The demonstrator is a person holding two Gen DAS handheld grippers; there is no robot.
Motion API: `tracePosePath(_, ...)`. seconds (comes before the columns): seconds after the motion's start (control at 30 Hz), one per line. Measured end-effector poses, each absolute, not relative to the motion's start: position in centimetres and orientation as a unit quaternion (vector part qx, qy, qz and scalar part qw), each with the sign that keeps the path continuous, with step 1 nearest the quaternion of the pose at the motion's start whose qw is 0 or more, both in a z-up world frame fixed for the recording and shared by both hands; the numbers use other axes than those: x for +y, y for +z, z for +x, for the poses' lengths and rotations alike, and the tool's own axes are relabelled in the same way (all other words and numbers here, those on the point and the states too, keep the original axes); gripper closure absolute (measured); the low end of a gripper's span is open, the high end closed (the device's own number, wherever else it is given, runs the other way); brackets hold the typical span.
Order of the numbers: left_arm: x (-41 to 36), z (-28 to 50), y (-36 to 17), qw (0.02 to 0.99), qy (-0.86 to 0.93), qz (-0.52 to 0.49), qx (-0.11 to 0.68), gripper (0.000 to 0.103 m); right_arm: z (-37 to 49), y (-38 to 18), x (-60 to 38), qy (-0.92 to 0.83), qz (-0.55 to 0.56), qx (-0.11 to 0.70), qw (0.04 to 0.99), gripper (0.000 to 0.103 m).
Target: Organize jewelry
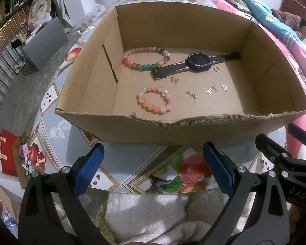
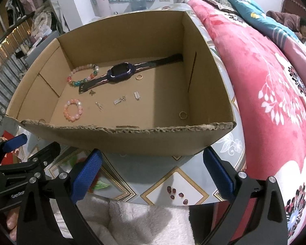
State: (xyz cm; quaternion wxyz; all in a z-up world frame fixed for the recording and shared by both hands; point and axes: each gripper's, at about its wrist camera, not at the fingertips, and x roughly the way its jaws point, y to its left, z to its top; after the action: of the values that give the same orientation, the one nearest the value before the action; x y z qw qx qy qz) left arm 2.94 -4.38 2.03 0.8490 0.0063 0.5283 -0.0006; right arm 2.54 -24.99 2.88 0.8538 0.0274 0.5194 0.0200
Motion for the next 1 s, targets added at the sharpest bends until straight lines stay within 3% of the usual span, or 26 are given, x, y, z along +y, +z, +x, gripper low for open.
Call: tracePosePath(1.0, -4.35, 3.18, 1.5, 0.845, -0.003, 0.003, 0.535, 0.009, 2.82, 2.38, -25.1, 0.02, 0.036, 0.528, 0.848, 0.006)
